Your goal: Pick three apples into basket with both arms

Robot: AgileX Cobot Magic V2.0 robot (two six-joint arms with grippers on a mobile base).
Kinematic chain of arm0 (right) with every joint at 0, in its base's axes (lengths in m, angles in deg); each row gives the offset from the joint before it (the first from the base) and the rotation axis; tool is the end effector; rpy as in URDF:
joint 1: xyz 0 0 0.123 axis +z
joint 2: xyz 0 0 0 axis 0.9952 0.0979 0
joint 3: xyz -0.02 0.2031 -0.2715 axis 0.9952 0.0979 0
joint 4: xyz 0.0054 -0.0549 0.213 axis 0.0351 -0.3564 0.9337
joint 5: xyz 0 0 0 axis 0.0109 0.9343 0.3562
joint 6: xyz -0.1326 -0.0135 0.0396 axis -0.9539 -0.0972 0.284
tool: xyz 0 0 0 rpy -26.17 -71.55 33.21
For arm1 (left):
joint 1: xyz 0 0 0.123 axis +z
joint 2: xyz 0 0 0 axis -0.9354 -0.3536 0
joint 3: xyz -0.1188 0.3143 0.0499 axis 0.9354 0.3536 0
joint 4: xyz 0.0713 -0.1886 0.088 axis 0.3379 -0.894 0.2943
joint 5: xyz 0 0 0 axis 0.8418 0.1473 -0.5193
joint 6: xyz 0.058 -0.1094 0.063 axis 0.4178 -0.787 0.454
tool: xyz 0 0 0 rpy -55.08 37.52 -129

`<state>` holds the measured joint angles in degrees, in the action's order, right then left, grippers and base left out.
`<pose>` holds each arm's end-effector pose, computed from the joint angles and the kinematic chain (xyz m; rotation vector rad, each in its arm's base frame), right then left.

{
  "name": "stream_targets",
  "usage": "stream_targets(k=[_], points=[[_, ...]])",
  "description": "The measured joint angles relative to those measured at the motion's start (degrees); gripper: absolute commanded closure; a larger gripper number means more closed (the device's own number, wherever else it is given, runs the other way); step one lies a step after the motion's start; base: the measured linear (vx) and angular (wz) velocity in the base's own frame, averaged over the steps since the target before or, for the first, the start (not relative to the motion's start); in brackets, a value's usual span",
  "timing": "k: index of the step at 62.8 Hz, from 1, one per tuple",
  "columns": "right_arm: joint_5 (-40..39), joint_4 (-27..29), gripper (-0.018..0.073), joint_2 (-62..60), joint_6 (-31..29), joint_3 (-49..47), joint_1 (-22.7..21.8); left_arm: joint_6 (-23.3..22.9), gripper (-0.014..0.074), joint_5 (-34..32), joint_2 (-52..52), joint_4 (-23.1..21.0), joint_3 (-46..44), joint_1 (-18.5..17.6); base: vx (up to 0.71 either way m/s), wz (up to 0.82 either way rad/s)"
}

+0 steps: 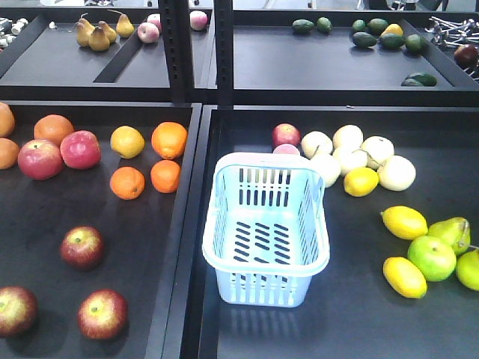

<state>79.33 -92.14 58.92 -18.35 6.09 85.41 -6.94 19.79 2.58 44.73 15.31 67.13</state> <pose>0.0175 -0.0013 0.1957 0.0481 1.5830 0.0572 0.0169 0.0033 0.1911 -0.0825 1.6269 -0.0928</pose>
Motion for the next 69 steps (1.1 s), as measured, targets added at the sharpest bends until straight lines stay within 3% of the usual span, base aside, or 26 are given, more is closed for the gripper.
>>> stream_targets(k=[69], points=[[0.0,0.0,0.0568,0.0,0.0,0.0,0.0,0.0,0.0603,0.0,0.0,0.0,0.0,0.0,0.05,0.0]])
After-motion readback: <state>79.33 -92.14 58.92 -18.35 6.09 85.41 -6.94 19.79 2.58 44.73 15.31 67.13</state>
